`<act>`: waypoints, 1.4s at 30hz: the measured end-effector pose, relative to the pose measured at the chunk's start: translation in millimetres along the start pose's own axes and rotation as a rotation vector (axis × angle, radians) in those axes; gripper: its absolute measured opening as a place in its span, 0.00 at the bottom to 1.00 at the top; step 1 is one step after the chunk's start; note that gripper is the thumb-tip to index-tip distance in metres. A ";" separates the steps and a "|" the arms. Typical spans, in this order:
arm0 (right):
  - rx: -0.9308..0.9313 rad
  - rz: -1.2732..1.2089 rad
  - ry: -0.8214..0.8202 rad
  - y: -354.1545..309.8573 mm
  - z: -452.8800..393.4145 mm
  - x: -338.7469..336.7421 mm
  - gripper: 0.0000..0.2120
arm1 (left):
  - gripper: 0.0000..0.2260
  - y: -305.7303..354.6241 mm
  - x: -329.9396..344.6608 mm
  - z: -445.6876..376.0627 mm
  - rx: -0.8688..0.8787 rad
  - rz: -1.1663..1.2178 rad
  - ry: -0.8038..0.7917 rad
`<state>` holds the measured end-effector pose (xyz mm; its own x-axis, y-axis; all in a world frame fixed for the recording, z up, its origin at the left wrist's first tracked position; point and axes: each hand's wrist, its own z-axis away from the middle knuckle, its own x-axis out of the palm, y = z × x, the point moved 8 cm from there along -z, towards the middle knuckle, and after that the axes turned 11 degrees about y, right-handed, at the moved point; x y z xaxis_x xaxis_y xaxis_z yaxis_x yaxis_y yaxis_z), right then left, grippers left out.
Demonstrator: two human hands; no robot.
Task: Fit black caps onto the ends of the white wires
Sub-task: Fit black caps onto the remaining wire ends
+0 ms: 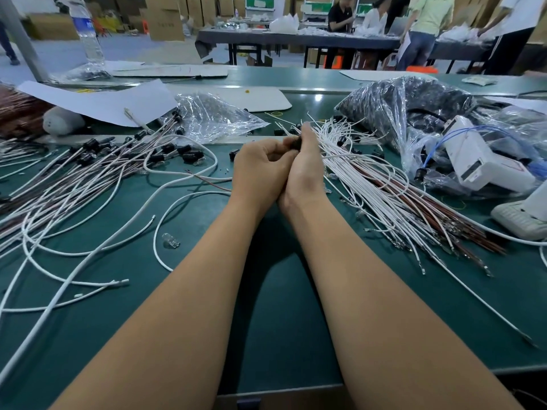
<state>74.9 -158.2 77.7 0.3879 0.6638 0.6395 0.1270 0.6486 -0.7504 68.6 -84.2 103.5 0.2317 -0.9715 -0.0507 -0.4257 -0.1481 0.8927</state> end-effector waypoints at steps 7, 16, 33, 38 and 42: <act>-0.329 0.289 0.079 -31.4 -1.6 -15.7 0.14 | 0.05 8.0 -3.4 -3.3 0.029 0.043 -0.029; -0.143 0.054 0.168 -34.5 -11.9 -36.7 0.10 | 0.07 -8.4 3.6 -3.8 0.060 -0.212 -0.190; 0.113 -0.416 -0.080 -27.8 1.2 -16.0 0.08 | 0.12 67.9 -107.1 -58.9 -0.234 -0.152 -0.302; 0.131 -0.098 -0.257 -2.3 18.1 12.6 0.08 | 0.11 117.7 -188.3 -103.6 0.066 -0.197 0.174; 0.093 0.144 -0.351 10.2 23.7 20.5 0.11 | 0.11 101.0 -243.9 -98.2 0.329 -0.747 0.471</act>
<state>62.5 -129.2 87.2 0.0579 0.8271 0.5591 0.0048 0.5598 -0.8286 55.0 156.0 250.0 0.8437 -0.4392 -0.3086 -0.2330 -0.8176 0.5266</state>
